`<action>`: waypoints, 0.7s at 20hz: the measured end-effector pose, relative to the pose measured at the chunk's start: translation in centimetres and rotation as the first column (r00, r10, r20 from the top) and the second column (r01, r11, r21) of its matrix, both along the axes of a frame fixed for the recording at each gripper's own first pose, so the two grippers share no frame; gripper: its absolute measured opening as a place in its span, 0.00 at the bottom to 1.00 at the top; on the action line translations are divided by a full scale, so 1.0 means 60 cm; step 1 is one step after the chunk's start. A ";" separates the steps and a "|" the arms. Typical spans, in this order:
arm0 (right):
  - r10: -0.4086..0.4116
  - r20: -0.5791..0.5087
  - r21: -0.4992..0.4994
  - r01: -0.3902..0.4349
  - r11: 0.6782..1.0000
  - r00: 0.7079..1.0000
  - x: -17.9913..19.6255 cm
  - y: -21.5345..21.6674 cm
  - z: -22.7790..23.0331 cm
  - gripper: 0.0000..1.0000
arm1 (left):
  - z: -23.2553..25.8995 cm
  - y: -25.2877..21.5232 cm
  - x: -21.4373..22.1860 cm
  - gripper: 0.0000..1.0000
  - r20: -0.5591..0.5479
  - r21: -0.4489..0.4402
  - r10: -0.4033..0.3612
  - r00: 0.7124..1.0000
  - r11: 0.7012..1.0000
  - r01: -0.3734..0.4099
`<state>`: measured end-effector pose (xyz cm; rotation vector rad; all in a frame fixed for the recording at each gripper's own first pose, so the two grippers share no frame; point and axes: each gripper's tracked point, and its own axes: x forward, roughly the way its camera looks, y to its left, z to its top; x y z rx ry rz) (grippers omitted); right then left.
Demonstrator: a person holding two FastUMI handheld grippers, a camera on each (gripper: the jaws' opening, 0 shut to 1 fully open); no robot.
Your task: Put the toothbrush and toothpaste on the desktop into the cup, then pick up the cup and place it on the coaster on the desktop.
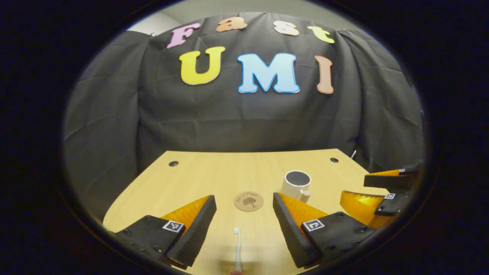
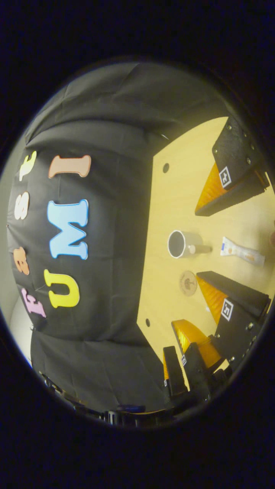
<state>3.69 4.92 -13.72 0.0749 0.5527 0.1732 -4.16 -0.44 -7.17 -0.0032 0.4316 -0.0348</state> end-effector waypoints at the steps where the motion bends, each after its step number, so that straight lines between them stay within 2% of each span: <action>1: 0.001 -0.042 0.000 -0.001 1.000 0.999 0.002 0.002 -0.017 0.89 | -0.006 -0.001 -0.005 0.97 -0.029 0.000 -0.008 1.000 1.000 0.008; 2: 0.007 -0.079 0.006 -0.006 1.000 0.997 0.002 0.008 -0.032 0.89 | -0.014 0.000 -0.012 0.99 -0.063 0.009 -0.010 0.998 1.000 0.011; 3: 0.010 -0.119 0.008 -0.009 1.000 0.993 0.004 0.012 -0.049 0.89 | -0.023 0.003 -0.019 0.94 -0.100 0.014 -0.017 0.995 1.000 0.018; 5: 0.019 -0.194 0.015 -0.016 1.000 0.981 0.002 0.018 -0.076 0.89 | -0.037 0.003 -0.038 0.96 -0.179 0.013 -0.025 0.984 1.000 0.028; 8: 0.033 -0.273 0.031 -0.026 0.999 0.961 -0.002 0.023 -0.119 0.89 | -0.054 0.000 -0.077 0.97 -0.308 -0.006 -0.019 0.951 1.000 0.018; 10: 0.040 -0.317 0.039 -0.029 0.999 0.948 -0.003 0.026 -0.137 0.89 | -0.065 -0.001 -0.102 0.97 -0.388 -0.008 -0.007 0.922 1.000 0.004; 14: 0.050 -0.400 0.063 -0.027 0.998 0.915 -0.006 0.034 -0.170 0.89 | -0.072 0.000 -0.154 0.99 -0.545 -0.011 0.006 0.838 1.000 -0.015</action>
